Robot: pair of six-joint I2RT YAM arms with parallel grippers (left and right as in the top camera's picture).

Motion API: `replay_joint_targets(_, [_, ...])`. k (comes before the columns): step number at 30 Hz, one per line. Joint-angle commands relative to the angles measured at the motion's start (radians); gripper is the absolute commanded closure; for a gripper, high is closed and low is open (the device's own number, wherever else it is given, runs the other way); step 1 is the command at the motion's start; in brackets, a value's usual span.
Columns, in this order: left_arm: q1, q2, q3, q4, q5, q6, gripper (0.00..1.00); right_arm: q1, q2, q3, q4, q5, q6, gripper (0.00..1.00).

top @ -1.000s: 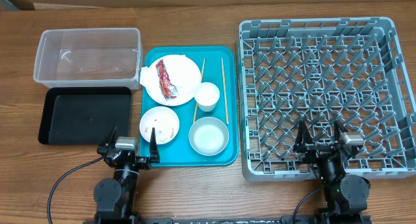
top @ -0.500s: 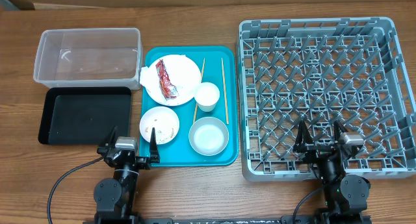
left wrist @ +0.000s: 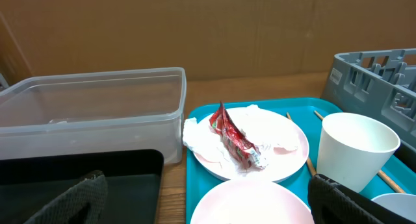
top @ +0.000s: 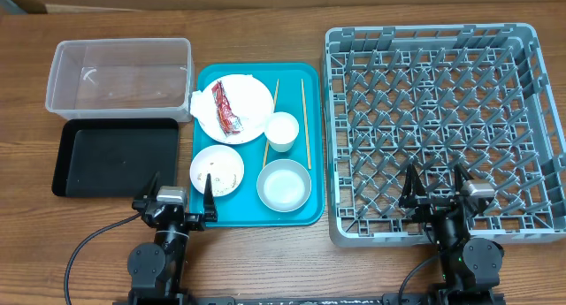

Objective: Sort waste into correct bins and load items into the dishwasher
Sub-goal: 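Move the left gripper toward the plate with red wrapper and tissue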

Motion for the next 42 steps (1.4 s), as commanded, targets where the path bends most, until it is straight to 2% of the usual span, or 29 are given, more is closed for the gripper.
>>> replay_joint_targets(1, [0.007, -0.012, -0.005, -0.001, -0.011, 0.016, 0.0, -0.007, -0.008, -0.011, 0.006, -0.005, -0.001, 0.0])
replay_joint_targets(15, [0.007, -0.012, -0.005, 0.002, -0.01, 0.016, 0.0, -0.006, -0.008, -0.011, 0.006, -0.005, -0.001, 0.0])
replay_joint_targets(25, [0.007, -0.012, 0.001, 0.031, 0.055, 0.016, 0.0, -0.007, -0.008, -0.008, 0.041, -0.017, -0.002, 0.0])
replay_joint_targets(30, [0.007, -0.005, 0.053, 0.027, 0.051, 0.018, 0.0, -0.007, -0.008, 0.052, 0.032, -0.032, -0.011, 0.0])
replay_joint_targets(36, [0.007, 0.104, 0.165, 0.023, 0.05, 0.04, 0.0, -0.007, 0.016, 0.14, 0.018, -0.035, -0.058, 0.0])
replay_joint_targets(42, [0.007, 0.332, 0.343, 0.018, 0.055, 0.053, 0.0, -0.006, 0.116, 0.268, -0.048, -0.048, -0.108, 0.0])
